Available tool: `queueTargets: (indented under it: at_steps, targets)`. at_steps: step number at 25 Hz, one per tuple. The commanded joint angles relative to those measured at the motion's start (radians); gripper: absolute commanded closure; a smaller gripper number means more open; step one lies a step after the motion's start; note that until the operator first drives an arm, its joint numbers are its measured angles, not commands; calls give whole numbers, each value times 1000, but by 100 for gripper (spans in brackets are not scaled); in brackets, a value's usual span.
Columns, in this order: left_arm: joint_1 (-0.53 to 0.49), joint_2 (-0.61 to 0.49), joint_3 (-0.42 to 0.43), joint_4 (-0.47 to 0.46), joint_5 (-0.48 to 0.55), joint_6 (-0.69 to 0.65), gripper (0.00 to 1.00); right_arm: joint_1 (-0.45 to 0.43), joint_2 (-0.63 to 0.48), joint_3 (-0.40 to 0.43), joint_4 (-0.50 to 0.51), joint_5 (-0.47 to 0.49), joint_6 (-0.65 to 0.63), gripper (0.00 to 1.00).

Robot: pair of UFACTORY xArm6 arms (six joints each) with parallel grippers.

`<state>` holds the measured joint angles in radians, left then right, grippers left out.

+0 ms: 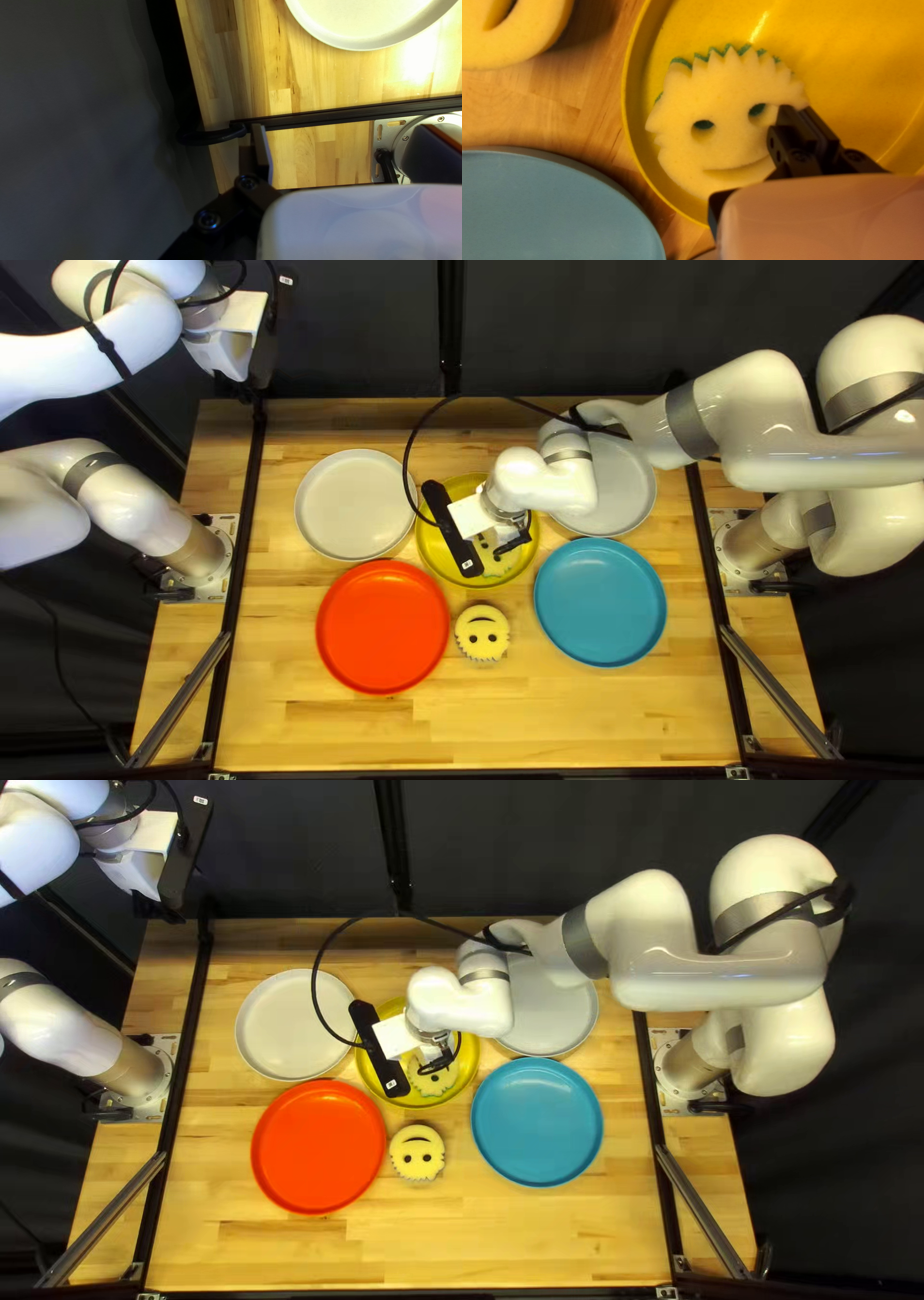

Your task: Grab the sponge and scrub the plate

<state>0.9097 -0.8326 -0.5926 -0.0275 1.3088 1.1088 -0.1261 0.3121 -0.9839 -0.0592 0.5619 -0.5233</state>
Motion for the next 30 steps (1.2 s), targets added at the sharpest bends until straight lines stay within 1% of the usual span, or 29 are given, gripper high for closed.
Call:
queueTargets:
  at_steps: [1, 4, 6, 8, 9, 11, 12, 13, 14, 16, 17, 19, 23, 24, 26, 29, 30]
  targets:
    - [0, 0, 0, 0, 0, 0, 0, -69, 33, -48, 57, 13, -91, 100]
    - [0, 0, 0, 0, 0, 0, 0, -97, 45, -66, 78, 23, -121, 100]
    - [0, 0, 0, 0, 0, 0, 0, -97, 35, -50, 80, 20, -120, 100]
    - [0, 0, 0, 0, 0, 0, 0, -86, 10, -10, 78, 5, -107, 100]
    - [0, 0, 0, 0, 0, 0, 0, -75, -8, 22, 77, -9, -96, 100]
    - [0, 0, 0, 0, 0, 0, 0, -59, -30, 59, 75, -24, -80, 100]
    - [0, 0, 0, 0, 0, 0, 0, -37, -54, 90, 67, -33, -54, 100]
    - [0, 0, 0, 0, 0, 0, 0, -28, -63, 100, 63, -36, -44, 100]
    - [0, 0, 0, 0, 0, 0, 0, 0, -82, 111, 47, -33, -7, 100]
    - [0, 0, 0, 0, 0, 0, 0, 35, -98, 112, 20, -25, 42, 100]
    - [0, 0, 0, 0, 0, 0, 0, 64, -103, 104, -7, -17, 85, 100]
    - [0, 0, 0, 0, 0, 0, 0, 95, -89, 79, -37, -11, 128, 100]
    - [0, 0, 0, 0, 0, 0, 0, 106, -26, 8, -64, -4, 143, 100]
    - [0, 0, 0, 0, 0, 0, 0, 95, 7, -32, -63, 4, 129, 100]
    - [0, 0, 0, 0, 0, 0, 0, 75, 40, -74, -57, 16, 104, 100]
    - [0, 0, 0, 0, 0, 0, 0, 15, 108, -170, -38, 59, 45, 100]
    - [0, 0, 0, 0, 0, 0, 0, 3, 121, -189, -34, 70, 36, 100]
